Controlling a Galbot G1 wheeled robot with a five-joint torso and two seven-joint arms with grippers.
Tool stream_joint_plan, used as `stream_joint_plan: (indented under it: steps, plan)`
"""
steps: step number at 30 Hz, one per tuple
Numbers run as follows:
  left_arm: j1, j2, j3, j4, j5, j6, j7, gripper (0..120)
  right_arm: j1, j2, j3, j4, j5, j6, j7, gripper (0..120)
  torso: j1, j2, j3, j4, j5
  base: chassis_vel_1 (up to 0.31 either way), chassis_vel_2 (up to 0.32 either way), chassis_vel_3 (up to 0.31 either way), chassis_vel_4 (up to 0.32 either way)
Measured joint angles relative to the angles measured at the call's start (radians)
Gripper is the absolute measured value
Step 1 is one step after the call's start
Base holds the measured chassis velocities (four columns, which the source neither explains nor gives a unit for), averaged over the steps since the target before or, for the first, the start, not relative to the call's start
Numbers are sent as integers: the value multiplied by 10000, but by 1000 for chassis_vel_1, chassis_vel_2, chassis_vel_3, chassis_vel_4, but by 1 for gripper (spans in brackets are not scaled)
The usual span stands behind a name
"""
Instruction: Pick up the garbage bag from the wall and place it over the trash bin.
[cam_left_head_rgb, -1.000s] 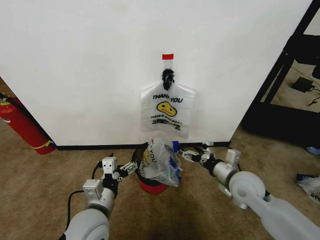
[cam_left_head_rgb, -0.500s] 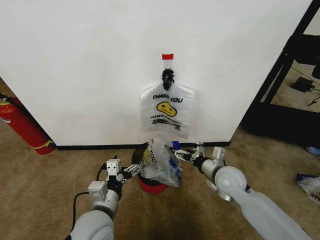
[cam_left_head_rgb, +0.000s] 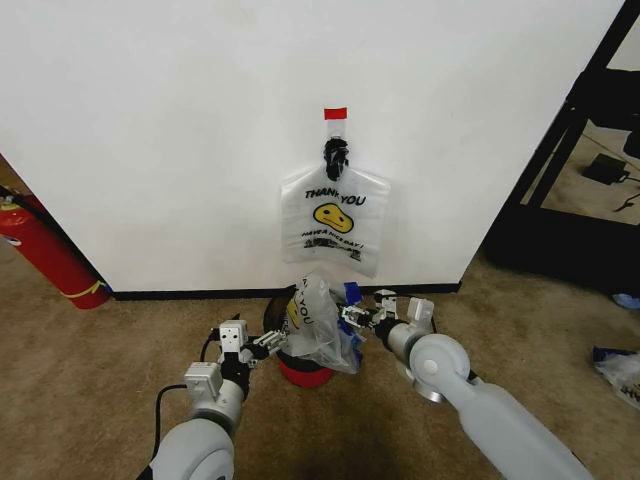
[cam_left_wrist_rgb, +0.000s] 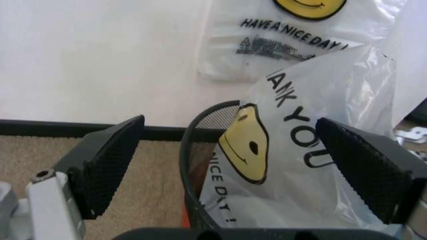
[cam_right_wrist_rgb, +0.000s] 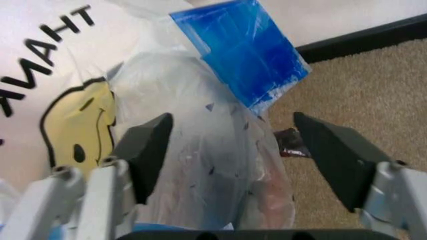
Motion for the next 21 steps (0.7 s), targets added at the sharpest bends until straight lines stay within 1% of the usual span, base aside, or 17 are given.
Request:
stream_joint_plan:
  steps: [1, 4, 6, 10, 11, 12, 14, 16, 18, 19, 20, 21]
  plan:
    - [-20, -9, 36, 0, -29, 1, -19, 100, 68, 31, -51, -34, 10, -65, 112, 68, 0, 0, 0, 0, 1, 0, 0, 0, 0]
    - [-38, -25, 92, -2, -89, 17, -57, 100, 185, 102, -99, -88, 36, -137, 279, 67, 0, 0, 0, 0, 1, 0, 0, 0, 0]
    - [-34, -37, 107, -15, -115, 29, -76, 100, 262, 171, -95, -90, 91, -177, 396, 69, 0, 0, 0, 1, 1, 0, 0, 0, 0]
    - [-9, -31, 107, -31, -188, 45, -122, 100, 328, 225, -75, -111, 184, -389, 635, 85, 0, 0, 0, 0, 0, 0, 0, 0, 0]
    - [-9, -31, 107, -31, -188, 45, -122, 100, 328, 225, -75, -111, 184, -389, 635, 85, 0, 0, 0, 0, 0, 0, 0, 0, 0]
    - [-12, -31, 111, -31, -205, 49, -141, 100, 353, 259, -77, -160, 163, -457, 711, 88, 0, 0, 0, 0, 1, 0, 0, 0, 0]
    - [-43, -58, 181, -31, -223, 64, -195, 100, 482, 427, -102, -249, 228, -798, 1200, 89, 0, 0, 0, -1, 2, 0, 0, 0, 0]
    - [-64, -87, 243, -29, -224, 80, -218, 100, 593, 541, -167, -280, 357, -982, 1536, 83, 0, 0, 0, 0, 2, 0, 0, 0, 0]
    - [-85, -116, 297, 2, -238, 88, -247, 100, 765, 659, -298, -349, 434, -1132, 1891, 73, 0, 0, 0, 0, 1, 0, 0, 0, 0]
    - [-85, -116, 297, 2, -238, 88, -247, 100, 765, 659, -298, -349, 434, -1132, 1891, 73, 0, 0, 0, 0, 1, 0, 0, 0, 0]
    - [-87, -119, 301, 7, -254, 89, -256, 100, 807, 687, -316, -371, 476, -1181, 2002, 70, 0, 0, 0, 1, 1, 0, 0, 0, 0]
    - [-94, -118, 302, 13, -316, 96, -282, 100, 887, 744, -351, -427, 614, -1319, 2294, 65, 0, 0, 0, 1, 1, 0, 0, 0, 0]
